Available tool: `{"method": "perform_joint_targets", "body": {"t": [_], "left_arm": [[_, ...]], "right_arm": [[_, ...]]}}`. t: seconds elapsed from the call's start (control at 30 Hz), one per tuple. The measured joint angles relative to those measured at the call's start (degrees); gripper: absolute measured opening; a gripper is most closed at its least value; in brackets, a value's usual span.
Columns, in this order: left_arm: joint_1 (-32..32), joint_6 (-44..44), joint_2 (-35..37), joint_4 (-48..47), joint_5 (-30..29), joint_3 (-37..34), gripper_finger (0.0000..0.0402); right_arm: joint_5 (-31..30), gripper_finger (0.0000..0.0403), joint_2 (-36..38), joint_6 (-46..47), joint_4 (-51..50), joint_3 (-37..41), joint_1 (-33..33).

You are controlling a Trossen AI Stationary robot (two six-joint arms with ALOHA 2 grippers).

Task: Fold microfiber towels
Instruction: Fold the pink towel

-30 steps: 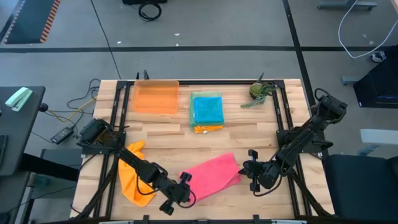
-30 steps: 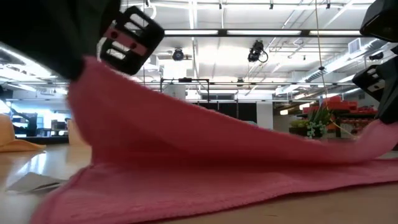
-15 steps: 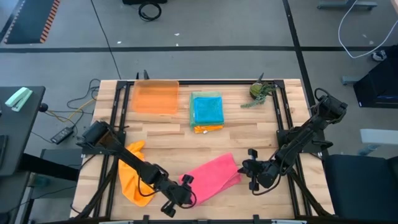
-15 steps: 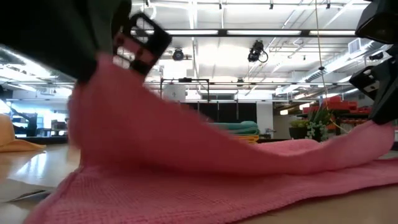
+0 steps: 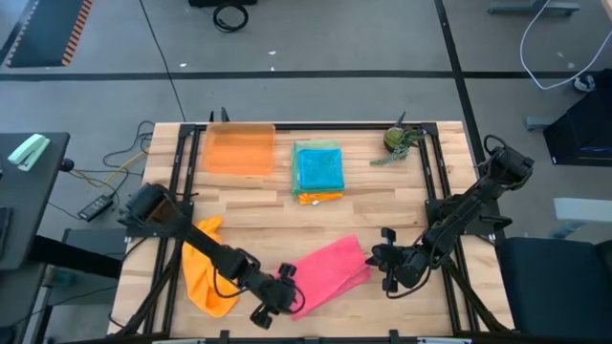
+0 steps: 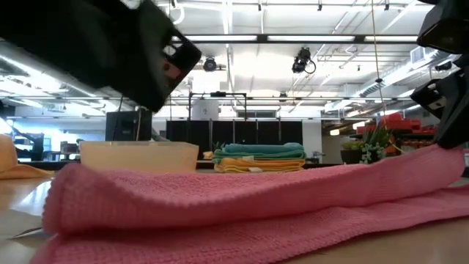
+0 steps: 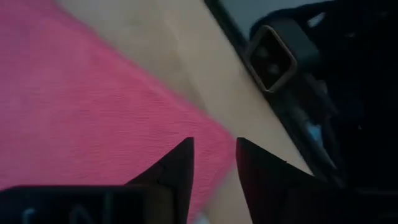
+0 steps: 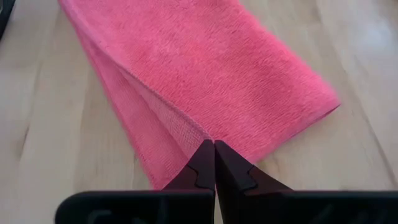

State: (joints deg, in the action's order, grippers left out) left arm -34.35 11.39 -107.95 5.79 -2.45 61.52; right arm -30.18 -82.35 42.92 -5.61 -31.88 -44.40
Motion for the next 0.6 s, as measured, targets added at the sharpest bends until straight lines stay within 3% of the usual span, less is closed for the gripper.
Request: {"method": "perform_joint_targets", "body": {"t": [0.17,0.33,0.6], "left_arm": [[2.9,1.6,0.8,-4.1,-1.0,-1.2,0.0140],[6.4,5.0,-0.1,-3.4,-0.9,-5.1,0.0127],[8.3,6.0,-0.1,-1.5,-1.0,-7.2,0.0099]], "right_arm": [[2.6,0.0005,0.0,0.6,0.1,0.0,0.0],[4.2,0.0017,0.0,2.3,0.1,0.0,0.0],[8.3,0.0109,3.3,5.6,-0.1,-0.7,1.4]]}}
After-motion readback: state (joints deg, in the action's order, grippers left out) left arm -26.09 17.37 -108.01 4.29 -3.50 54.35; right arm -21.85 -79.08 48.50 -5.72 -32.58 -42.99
